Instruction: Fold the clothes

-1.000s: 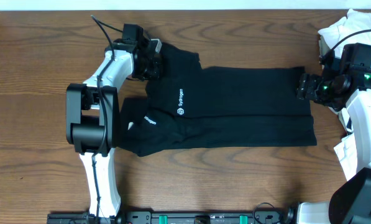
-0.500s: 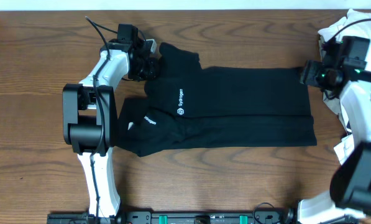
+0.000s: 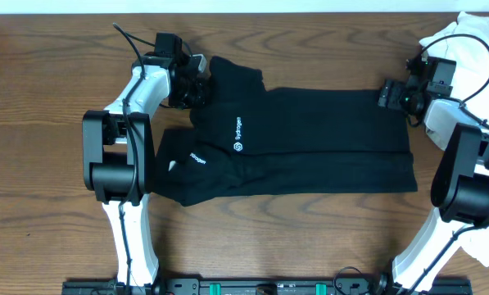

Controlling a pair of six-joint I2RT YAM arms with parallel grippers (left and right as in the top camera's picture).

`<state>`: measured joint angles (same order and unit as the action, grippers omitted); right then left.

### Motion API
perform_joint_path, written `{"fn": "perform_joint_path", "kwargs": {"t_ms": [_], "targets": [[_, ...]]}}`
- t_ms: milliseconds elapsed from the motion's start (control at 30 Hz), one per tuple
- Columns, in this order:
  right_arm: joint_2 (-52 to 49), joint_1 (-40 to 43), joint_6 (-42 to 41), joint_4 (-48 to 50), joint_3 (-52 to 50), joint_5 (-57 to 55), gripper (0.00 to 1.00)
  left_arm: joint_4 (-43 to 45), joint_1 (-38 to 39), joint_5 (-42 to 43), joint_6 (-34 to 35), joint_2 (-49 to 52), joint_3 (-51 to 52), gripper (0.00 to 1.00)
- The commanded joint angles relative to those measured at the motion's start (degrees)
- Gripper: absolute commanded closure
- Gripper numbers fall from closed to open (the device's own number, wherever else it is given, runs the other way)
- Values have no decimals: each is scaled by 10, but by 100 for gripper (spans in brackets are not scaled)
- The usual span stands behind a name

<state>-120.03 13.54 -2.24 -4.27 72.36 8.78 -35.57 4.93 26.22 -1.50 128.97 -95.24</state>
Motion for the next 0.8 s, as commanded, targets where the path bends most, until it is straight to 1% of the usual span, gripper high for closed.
{"fn": "perform_joint_path", "kwargs": {"t_ms": [0, 233, 267, 333, 367, 467, 567, 667, 767], "targets": [[-28, 9, 8, 18, 3, 7, 18, -3, -1, 2, 3, 8, -1, 81], [-65, 5, 8, 32, 3, 42, 27, -4, -1, 2, 3, 8, -1, 81], [-66, 4, 8, 29, 3, 42, 31, -4, -1, 2, 3, 8, -1, 81], [-66, 3, 9, 20, 3, 41, 42, -4, -1, 2, 3, 8, -1, 81], [-66, 3, 9, 16, 3, 41, 46, -4, -1, 2, 3, 8, -1, 81], [-66, 5, 9, 1, 3, 41, 48, -4, -1, 2, 3, 8, -1, 81], [-66, 9, 9, -13, 3, 38, 52, -4, -1, 2, 3, 8, -1, 81], [-66, 12, 9, -23, 3, 24, 52, -4, -1, 2, 3, 8, -1, 81], [-66, 14, 12, -33, 3, 17, 55, -4, -1, 2, 3, 8, -1, 82]]}}
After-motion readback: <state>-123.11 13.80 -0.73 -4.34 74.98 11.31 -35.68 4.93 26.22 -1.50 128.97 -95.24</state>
